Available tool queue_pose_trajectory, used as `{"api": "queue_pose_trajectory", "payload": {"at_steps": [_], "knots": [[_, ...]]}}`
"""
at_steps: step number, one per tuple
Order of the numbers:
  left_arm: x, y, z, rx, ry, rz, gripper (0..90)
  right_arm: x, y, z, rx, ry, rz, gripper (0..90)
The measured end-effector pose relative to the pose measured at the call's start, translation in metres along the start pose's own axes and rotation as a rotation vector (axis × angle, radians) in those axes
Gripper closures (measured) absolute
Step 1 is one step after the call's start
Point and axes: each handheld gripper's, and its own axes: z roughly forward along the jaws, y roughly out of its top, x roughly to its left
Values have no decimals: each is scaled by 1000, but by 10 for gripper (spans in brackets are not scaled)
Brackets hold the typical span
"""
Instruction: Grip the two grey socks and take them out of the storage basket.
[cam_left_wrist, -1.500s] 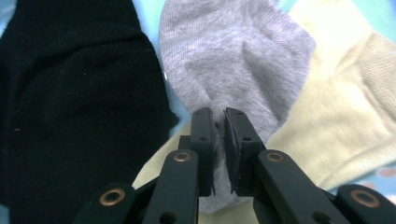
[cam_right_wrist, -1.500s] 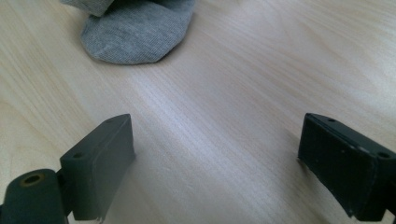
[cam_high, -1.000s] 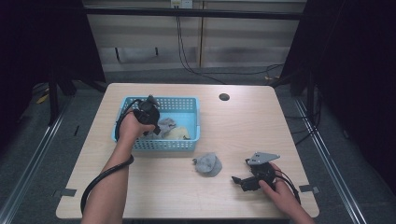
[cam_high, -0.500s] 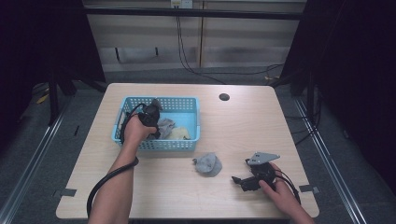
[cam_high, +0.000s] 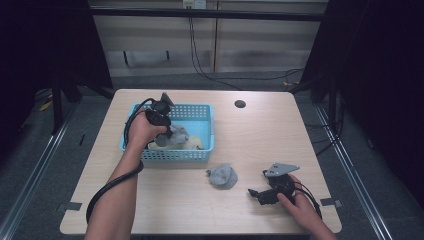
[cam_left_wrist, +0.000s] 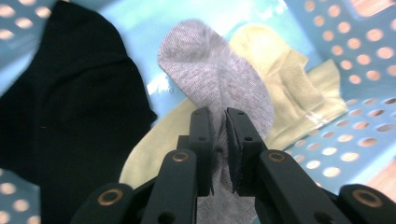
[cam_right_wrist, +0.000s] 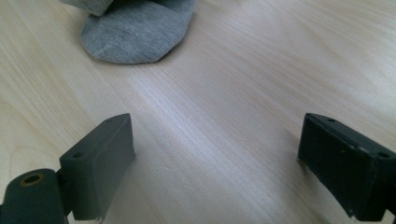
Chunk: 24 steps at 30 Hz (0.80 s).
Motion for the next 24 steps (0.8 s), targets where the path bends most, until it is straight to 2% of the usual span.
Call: {"api": "queue_pose_trajectory", "payload": {"at_steps": [6,12,24], "knots": [[-5,6,-20,-20,11,27,814,0,0,0,-3,-2,-4,101],[-11,10,-34,-40,-10,45,814,0,0,0,-2,-1,-1,101],[-30,16,-56,-45,-47,107,814,0,0,0,-2,-2,-2,101]]}}
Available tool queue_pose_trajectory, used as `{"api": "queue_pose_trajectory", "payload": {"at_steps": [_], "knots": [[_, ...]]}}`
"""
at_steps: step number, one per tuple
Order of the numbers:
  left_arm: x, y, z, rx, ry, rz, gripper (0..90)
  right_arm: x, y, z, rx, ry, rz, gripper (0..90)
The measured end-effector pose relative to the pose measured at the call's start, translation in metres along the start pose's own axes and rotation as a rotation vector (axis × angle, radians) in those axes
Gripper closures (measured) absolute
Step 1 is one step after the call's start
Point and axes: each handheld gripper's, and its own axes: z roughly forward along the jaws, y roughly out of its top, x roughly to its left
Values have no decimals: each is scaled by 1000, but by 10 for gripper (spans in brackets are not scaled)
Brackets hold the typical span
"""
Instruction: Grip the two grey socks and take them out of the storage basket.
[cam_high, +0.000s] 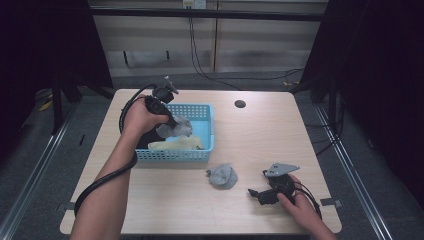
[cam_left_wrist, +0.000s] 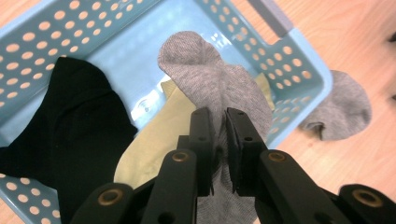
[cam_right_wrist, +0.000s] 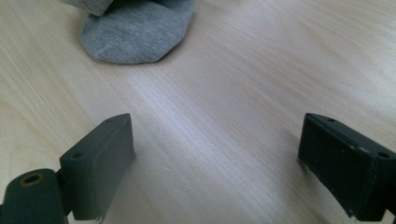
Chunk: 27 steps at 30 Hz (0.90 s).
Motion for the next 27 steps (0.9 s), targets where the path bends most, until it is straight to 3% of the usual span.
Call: {"api": "queue_pose_trajectory", "payload": {"at_steps": [12,27], "knots": [[-19,7,-10,19,-20,60,814,0,0,0,0,0,-2,101],[-57,20,-19,20,-81,190,814,0,0,0,0,0,0,101]]}}
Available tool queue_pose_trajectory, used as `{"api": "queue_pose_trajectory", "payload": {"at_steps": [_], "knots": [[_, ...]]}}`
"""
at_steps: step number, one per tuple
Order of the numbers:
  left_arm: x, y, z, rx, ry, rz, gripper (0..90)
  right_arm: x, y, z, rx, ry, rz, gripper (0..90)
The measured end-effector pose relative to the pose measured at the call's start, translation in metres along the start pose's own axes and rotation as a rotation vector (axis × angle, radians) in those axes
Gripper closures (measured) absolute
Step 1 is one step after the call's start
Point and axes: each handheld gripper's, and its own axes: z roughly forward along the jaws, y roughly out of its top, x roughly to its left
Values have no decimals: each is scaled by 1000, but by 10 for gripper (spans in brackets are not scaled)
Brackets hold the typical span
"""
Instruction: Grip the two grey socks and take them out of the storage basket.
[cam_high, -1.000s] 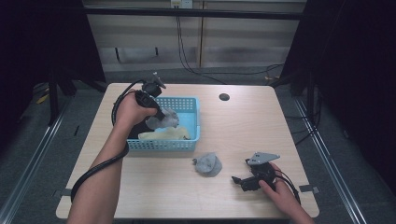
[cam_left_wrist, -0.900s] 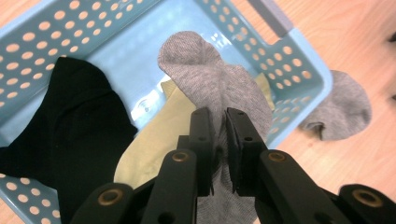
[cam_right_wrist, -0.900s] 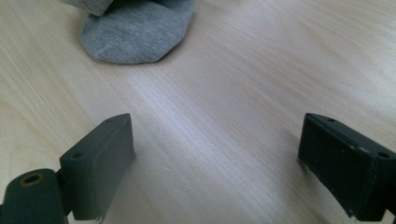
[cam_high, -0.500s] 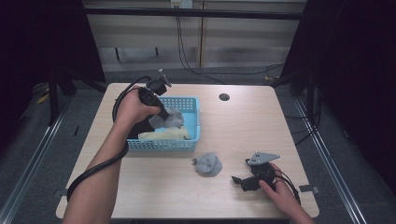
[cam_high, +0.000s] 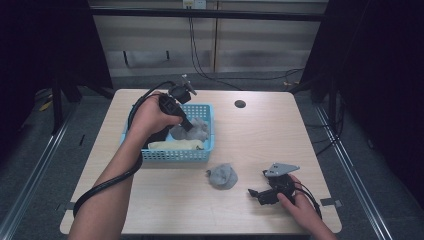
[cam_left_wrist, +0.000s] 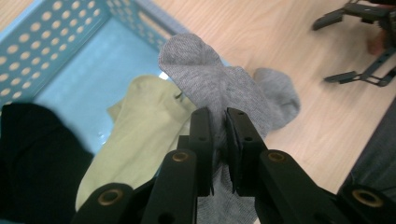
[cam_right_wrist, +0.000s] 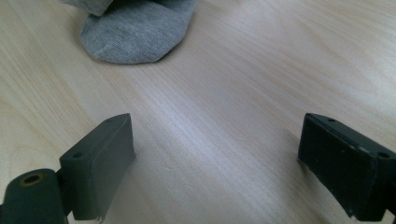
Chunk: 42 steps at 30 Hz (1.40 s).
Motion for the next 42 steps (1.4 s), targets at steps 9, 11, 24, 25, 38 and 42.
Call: {"api": "queue_pose_trajectory", "payload": {"at_steps": [9,11,24,25,38,42], "knots": [[-29,11,5,-1,-32,64,814,0,0,0,-1,0,-2,101],[-35,12,6,-11,-38,83,813,0,0,0,-1,0,-2,101],[-68,18,26,5,-86,157,813,0,0,0,-1,0,-2,101],[-71,18,28,2,-86,155,813,0,0,0,-1,0,-2,101],[-93,6,58,21,-111,178,809,0,0,0,-1,0,-2,101],[-96,-1,68,22,-104,169,796,0,0,0,-1,0,-2,101]]}}
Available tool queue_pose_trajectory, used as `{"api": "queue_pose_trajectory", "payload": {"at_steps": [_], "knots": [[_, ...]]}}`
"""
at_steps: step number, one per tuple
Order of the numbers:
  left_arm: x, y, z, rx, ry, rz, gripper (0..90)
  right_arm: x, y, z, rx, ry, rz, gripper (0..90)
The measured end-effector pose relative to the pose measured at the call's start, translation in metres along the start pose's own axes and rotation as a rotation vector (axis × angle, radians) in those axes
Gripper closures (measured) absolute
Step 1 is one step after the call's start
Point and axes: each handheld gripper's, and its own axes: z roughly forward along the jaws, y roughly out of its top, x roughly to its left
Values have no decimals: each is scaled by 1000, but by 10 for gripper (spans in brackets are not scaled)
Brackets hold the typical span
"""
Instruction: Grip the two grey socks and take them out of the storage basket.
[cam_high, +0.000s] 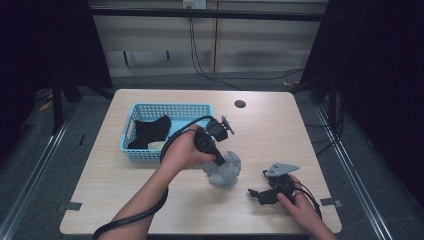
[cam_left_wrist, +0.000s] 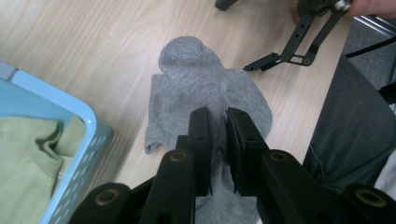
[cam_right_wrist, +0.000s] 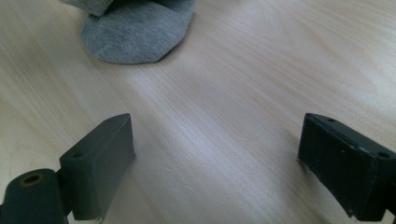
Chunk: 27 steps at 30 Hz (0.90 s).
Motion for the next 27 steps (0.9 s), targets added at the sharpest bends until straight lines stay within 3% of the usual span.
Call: {"api": "queue_pose_trajectory", "payload": {"at_steps": [3,7,18,27], "knots": [[1,-5,5,-4,47,11,634,0,0,0,3,2,4,101],[3,-12,5,3,73,-3,524,0,0,0,4,2,1,101],[12,-46,4,-20,108,-40,415,0,0,0,3,2,-1,101],[19,-84,9,-39,116,-96,401,0,0,0,3,2,-1,101]]}}
